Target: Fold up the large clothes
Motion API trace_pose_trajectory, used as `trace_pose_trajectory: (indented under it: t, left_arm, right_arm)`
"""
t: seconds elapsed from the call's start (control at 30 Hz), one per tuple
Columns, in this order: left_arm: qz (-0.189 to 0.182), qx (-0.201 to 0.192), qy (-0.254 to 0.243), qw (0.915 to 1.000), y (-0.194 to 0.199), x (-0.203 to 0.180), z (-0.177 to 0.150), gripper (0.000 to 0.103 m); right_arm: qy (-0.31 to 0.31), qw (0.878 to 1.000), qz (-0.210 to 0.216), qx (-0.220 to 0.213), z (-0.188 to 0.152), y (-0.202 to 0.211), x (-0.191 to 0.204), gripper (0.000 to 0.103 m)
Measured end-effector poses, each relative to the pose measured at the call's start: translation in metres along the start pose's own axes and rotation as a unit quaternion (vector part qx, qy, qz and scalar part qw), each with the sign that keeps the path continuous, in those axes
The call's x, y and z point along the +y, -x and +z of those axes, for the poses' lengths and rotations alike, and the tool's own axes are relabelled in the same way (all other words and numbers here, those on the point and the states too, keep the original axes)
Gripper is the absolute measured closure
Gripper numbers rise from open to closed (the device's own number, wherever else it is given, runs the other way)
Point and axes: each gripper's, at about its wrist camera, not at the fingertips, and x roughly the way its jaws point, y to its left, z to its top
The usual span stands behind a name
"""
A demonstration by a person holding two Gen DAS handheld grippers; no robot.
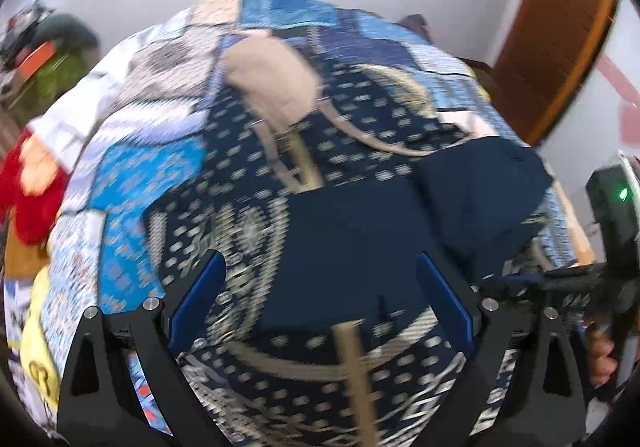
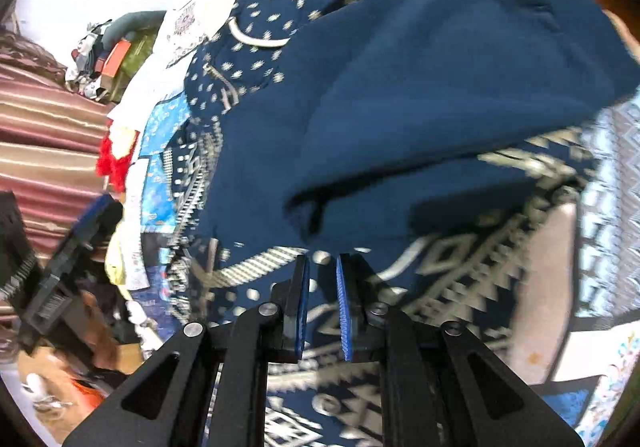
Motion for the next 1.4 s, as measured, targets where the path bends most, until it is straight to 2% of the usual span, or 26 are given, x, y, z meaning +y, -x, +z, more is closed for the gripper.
trace_pose_trajectory:
  t: [0.13,0.3,0.47,0.6,0.7,0.73,0.8,0.87,0.9,0.97,1.1,1.2,1.33,1.4]
  left_arm:
    - [-0.024,0.004,-0.028,0.9993,-0.012,-0.044,0.020,0.006]
    - [-0.055,0.025,-0.092,0.9939,-0.039,-0.116,0.037,0.006]
    - [-0.071,0.048,-0.176,0.9806,-0.077,-0.198,0.041,0.007]
    - [-0.073,0.058,-0.230,0.9687,-0.105,-0.251,0.039,0.007]
    - [-0.061,0.070,-0.255,0.9625,-0.129,-0.279,0.036,0.022]
    - [-0.057,0.075,-0.260,0.9609,-0.135,-0.285,0.035,0.033]
    - [-0.053,0.071,-0.269,0.9590,-0.144,-0.293,0.035,0.041]
    - [-0.054,0.057,-0.260,0.9623,-0.140,-0.291,0.040,0.080]
    - [-0.049,0.057,-0.249,0.9656,-0.138,-0.286,0.045,0.085]
    - [-0.065,0.048,-0.215,0.9733,-0.126,-0.269,0.058,0.092]
    - [-0.051,-0.006,-0.173,0.9835,-0.088,-0.226,0.082,0.092]
    - [-0.035,-0.045,-0.137,0.9890,-0.052,-0.176,0.097,0.092]
    - [0.007,-0.092,-0.084,0.9922,-0.009,-0.095,0.106,0.093]
    - [0.025,-0.102,-0.060,0.9926,0.003,-0.061,0.108,0.093]
  right_arm:
    - [0.024,0.999,-0.011,-0.032,-0.012,0.023,-0.009,0.094]
    - [0.036,0.989,-0.085,-0.116,-0.024,0.084,-0.038,0.094]
    - [0.017,0.971,-0.162,-0.172,-0.036,0.137,-0.088,0.094]
    - [-0.026,0.968,-0.168,-0.183,-0.045,0.156,-0.128,0.094]
    - [-0.044,0.969,-0.167,-0.177,-0.051,0.156,-0.150,0.094]
    - [-0.046,0.969,-0.167,-0.174,-0.051,0.154,-0.153,0.094]
    - [-0.050,0.970,-0.167,-0.169,-0.053,0.151,-0.159,0.094]
    - [-0.051,0.971,-0.166,-0.167,-0.054,0.149,-0.160,0.094]
    - [-0.048,0.971,-0.166,-0.166,-0.054,0.148,-0.160,0.094]
    - [-0.040,0.971,-0.169,-0.166,-0.053,0.146,-0.155,0.094]
    - [-0.011,0.970,-0.175,-0.170,-0.044,0.145,-0.135,0.094]
    - [0.010,0.969,-0.173,-0.175,-0.035,0.143,-0.116,0.094]
    - [0.046,0.966,-0.177,-0.180,-0.020,0.137,-0.083,0.094]
    - [0.061,0.965,-0.182,-0.180,-0.011,0.132,-0.066,0.094]
